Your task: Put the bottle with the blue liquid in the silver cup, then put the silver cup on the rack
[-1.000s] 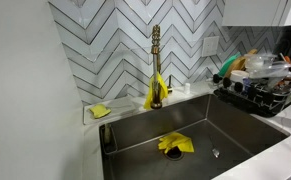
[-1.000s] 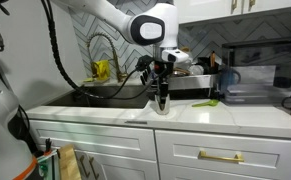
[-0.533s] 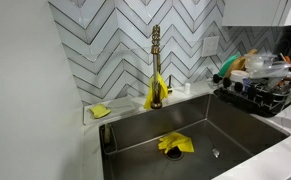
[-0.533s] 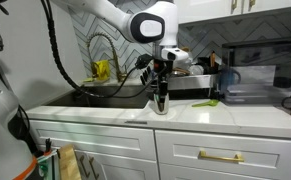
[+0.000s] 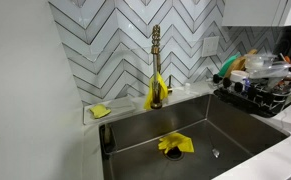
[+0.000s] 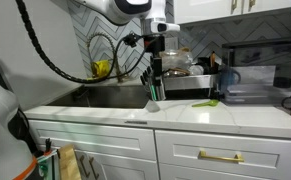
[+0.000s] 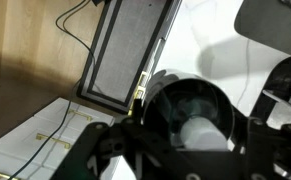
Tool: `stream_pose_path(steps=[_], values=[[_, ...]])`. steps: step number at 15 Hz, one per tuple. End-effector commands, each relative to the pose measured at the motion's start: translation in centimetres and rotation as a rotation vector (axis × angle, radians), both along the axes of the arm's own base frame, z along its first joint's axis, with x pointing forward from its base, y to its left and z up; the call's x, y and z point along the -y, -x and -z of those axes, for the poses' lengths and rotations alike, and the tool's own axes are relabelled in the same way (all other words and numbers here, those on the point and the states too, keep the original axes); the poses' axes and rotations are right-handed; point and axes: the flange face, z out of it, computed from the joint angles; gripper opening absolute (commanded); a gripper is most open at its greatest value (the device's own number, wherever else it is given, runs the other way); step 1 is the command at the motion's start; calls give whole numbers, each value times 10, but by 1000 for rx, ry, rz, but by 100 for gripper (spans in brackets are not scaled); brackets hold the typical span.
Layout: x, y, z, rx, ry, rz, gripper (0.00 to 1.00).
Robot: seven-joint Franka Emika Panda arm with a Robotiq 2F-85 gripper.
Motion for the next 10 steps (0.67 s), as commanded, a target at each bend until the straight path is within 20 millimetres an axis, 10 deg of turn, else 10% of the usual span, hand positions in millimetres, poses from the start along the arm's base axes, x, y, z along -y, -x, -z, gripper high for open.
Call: stream_pose_path(steps=[1,10], values=[[-26,26,-45,43,60,-58,50],[-106,-1,-95,265,49,-251,50]])
